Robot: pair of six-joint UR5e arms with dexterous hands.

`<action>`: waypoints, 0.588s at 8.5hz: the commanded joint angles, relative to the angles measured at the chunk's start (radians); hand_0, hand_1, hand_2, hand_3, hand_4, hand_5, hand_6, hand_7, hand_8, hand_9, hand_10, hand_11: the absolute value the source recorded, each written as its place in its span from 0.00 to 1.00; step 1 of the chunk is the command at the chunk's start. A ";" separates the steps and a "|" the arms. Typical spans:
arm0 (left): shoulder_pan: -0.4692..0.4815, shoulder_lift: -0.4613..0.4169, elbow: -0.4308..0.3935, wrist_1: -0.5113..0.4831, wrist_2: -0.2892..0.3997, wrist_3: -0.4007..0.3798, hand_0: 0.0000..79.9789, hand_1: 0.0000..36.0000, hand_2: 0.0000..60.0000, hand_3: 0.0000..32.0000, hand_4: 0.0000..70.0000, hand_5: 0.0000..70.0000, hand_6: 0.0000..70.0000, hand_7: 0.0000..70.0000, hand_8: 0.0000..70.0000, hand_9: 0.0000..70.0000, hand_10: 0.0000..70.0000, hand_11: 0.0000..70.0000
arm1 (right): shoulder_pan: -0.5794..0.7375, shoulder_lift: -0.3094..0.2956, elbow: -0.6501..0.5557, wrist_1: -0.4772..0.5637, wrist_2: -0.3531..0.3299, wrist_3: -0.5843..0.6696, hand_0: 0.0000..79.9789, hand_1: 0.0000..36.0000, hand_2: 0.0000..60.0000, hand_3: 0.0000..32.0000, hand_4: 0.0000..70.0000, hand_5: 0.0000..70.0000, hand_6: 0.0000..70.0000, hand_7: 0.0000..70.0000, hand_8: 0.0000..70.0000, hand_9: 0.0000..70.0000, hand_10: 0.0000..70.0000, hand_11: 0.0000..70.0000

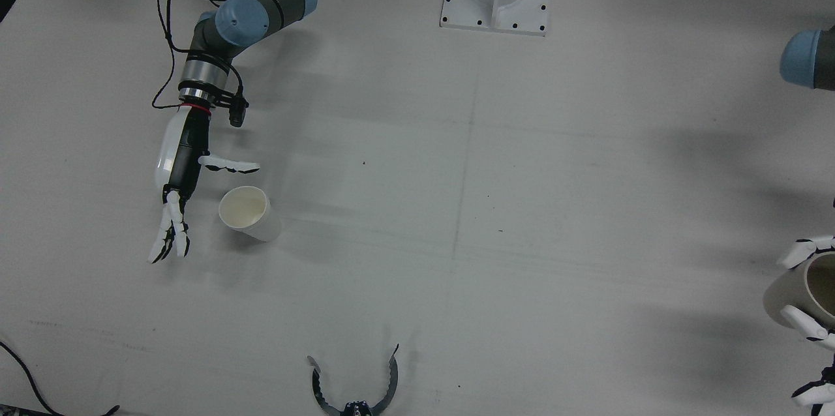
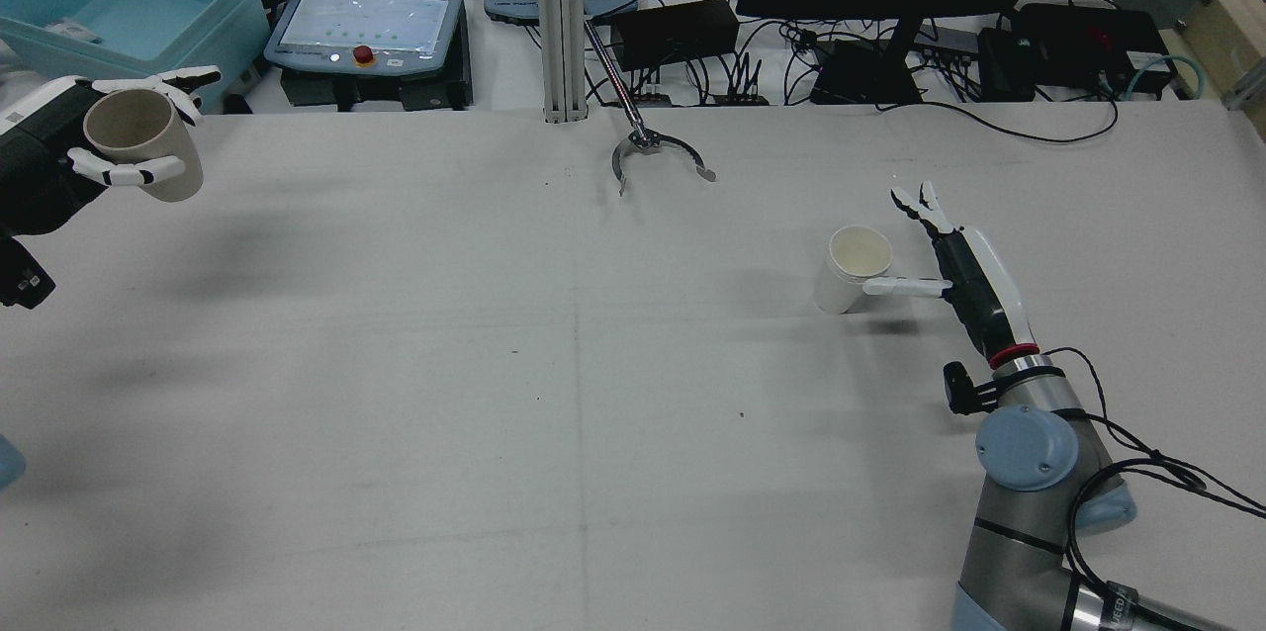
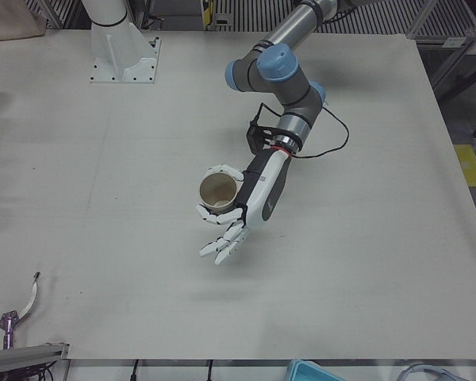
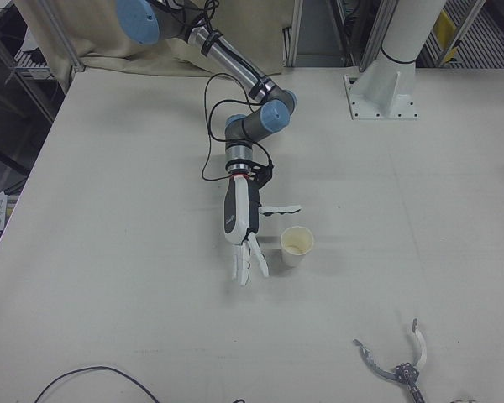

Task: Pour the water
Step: 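Move the right hand toward the white paper cup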

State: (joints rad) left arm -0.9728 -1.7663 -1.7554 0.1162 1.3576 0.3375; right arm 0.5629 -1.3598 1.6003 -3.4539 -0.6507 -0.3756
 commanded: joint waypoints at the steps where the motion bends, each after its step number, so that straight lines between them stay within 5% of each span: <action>1: 0.002 0.002 0.010 -0.013 0.000 0.000 0.50 0.36 0.81 0.00 0.77 0.54 0.25 0.21 0.10 0.13 0.09 0.13 | -0.029 0.067 -0.109 0.004 0.005 -0.005 0.57 0.27 0.03 0.00 0.06 0.00 0.01 0.00 0.04 0.04 0.02 0.05; 5: 0.000 0.002 0.017 -0.023 0.002 0.001 0.50 0.34 0.79 0.00 0.77 0.53 0.25 0.22 0.10 0.13 0.09 0.13 | -0.061 0.094 -0.108 0.016 0.012 -0.006 0.57 0.28 0.05 0.00 0.07 0.01 0.02 0.00 0.04 0.04 0.02 0.04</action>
State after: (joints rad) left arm -0.9741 -1.7650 -1.7420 0.0969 1.3586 0.3393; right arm 0.5169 -1.2879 1.4947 -3.4408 -0.6455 -0.3808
